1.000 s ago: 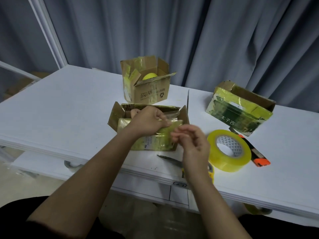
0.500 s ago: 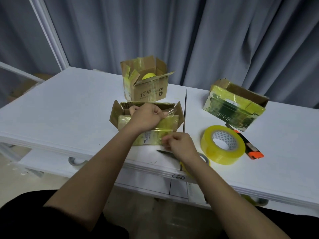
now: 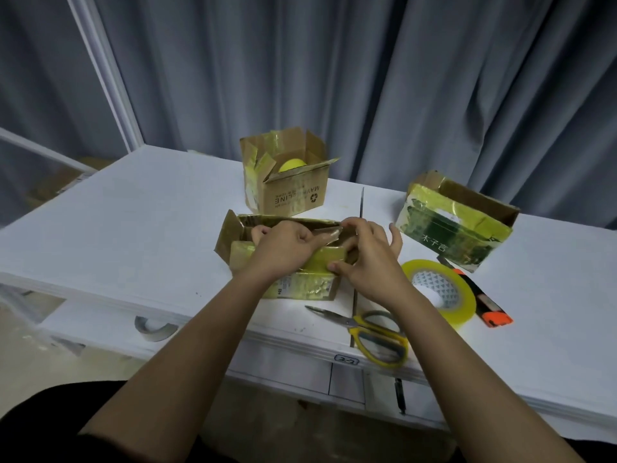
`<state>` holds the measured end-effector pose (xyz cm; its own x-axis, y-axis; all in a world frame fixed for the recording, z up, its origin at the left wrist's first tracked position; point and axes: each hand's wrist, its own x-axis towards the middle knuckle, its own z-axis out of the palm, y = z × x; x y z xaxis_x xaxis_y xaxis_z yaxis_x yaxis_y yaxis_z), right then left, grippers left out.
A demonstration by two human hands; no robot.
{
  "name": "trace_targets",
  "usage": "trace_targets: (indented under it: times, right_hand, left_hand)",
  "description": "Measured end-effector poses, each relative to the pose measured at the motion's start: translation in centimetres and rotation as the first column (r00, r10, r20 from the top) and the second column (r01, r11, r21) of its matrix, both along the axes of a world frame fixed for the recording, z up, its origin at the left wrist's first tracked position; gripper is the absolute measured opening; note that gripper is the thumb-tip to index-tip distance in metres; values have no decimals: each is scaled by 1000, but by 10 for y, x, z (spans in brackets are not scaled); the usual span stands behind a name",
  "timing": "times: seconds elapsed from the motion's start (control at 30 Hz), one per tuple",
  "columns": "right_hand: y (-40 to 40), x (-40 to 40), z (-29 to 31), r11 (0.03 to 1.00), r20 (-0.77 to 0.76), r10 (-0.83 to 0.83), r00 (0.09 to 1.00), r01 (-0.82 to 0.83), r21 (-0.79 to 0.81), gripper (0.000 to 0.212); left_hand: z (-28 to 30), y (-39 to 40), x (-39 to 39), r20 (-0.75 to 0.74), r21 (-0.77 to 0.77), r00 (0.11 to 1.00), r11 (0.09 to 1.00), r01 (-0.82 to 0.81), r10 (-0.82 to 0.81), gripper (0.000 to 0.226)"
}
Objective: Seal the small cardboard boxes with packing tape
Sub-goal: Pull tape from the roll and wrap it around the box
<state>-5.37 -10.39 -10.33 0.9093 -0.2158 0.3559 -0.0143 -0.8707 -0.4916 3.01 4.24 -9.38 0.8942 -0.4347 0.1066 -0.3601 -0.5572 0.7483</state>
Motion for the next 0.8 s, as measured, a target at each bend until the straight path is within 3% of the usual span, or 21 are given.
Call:
trace_targets:
  times: [0.2,0.37,0.5,0.57,0.63,0.73,0.8]
  right_hand:
    - [6,-8,-19,996,158,-56,986,44,78,52]
    - [14,-12,-27,986,275,-89,957,46,158,57]
    - [14,-13,-30,989,297,-85,951,44,141,53]
    - [13,-13,-30,990,294,-87,952,49,135,52]
    - [13,-13,-30,989,292,-89,952,51,138,51]
    - [15,-13,-31,988,289,-90,953,48,150,49]
    - [15,-14,-31,987,285,-94,954,52,154,49]
  left_hand:
    - [9,-3,2,-67,96,998,995,-7,13,48]
    - [26,-5,10,-234,198,972,979,56,-8,37]
    - [29,-5,8,-256,217,967,975,49,8,46]
    - [25,-4,2,-134,179,990,984,-24,48,55]
    - [16,-1,-7,111,102,993,993,-57,46,49]
    - [7,3,-22,502,91,862,995,26,-69,18]
    - [2,5,-28,629,167,762,984,59,-153,17]
